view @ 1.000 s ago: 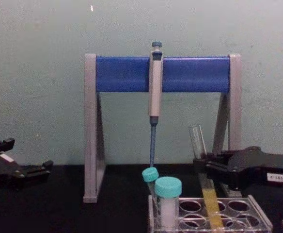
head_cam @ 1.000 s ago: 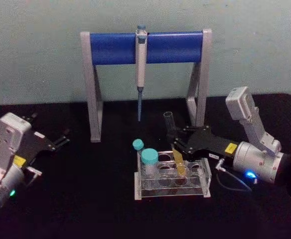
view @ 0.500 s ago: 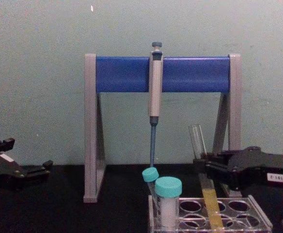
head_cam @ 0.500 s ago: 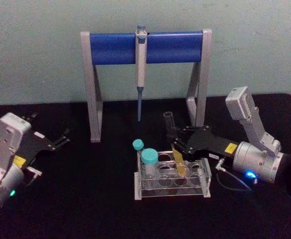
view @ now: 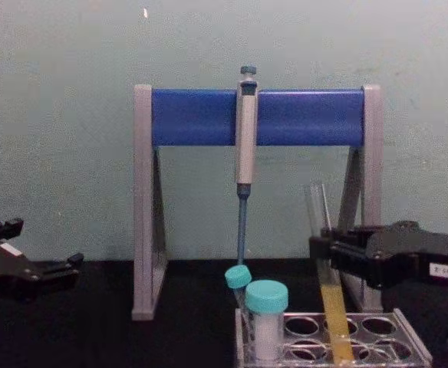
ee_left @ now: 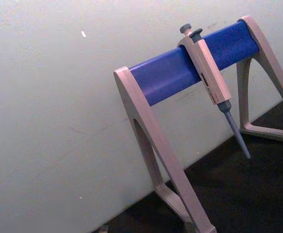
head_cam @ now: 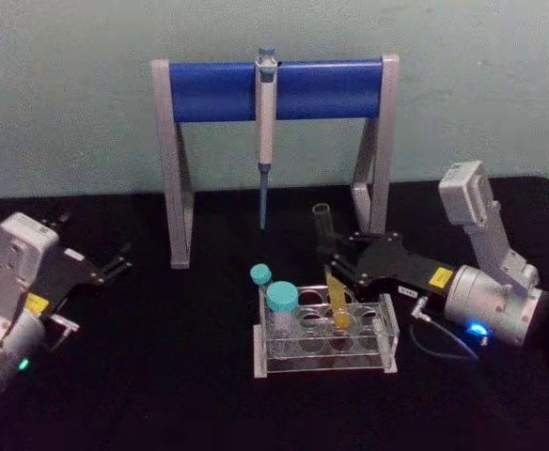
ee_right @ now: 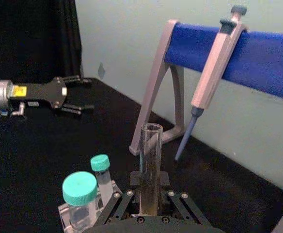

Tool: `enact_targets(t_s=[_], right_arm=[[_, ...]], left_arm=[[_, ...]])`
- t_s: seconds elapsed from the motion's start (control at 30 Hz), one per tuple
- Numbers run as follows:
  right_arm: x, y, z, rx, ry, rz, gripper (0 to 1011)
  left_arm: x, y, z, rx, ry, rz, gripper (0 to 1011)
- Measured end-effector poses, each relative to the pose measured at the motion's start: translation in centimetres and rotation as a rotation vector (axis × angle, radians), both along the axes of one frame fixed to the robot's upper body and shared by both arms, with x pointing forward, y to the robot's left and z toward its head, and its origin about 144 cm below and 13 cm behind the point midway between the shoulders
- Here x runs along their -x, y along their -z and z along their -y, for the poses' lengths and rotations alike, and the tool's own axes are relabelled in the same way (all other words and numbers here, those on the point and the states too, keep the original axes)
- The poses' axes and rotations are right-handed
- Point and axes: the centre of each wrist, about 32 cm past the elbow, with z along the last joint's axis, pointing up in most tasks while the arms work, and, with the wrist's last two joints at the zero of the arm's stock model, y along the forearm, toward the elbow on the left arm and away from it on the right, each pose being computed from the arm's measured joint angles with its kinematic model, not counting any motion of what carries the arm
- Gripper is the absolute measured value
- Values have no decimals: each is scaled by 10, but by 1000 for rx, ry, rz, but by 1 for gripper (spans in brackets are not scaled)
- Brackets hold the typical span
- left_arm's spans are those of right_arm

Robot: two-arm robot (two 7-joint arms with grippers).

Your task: Pick up the test tube from the test tube rack, shake it, then place it back into the test tube rack.

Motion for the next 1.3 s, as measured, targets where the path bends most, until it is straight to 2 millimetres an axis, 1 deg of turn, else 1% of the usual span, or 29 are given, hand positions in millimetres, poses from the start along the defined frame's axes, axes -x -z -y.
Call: enact_targets(t_s=[0.17, 0.53, 0.73, 0.9, 1.3], right_arm=[[3, -3, 2, -27, -3, 21, 228], [11, -9, 6, -119, 6, 125, 228], [15, -11, 9, -160, 41, 176, 228], [17, -13, 10, -154, 96, 205, 228], [18, -13, 8, -139, 128, 221, 228]], left_arm=[[0, 0, 0, 0, 0, 0, 1001], [0, 0, 0, 0, 0, 0, 1001], [0, 0, 0, 0, 0, 0, 1001], [0, 0, 0, 0, 0, 0, 1001], [0, 0, 0, 0, 0, 0, 1001]])
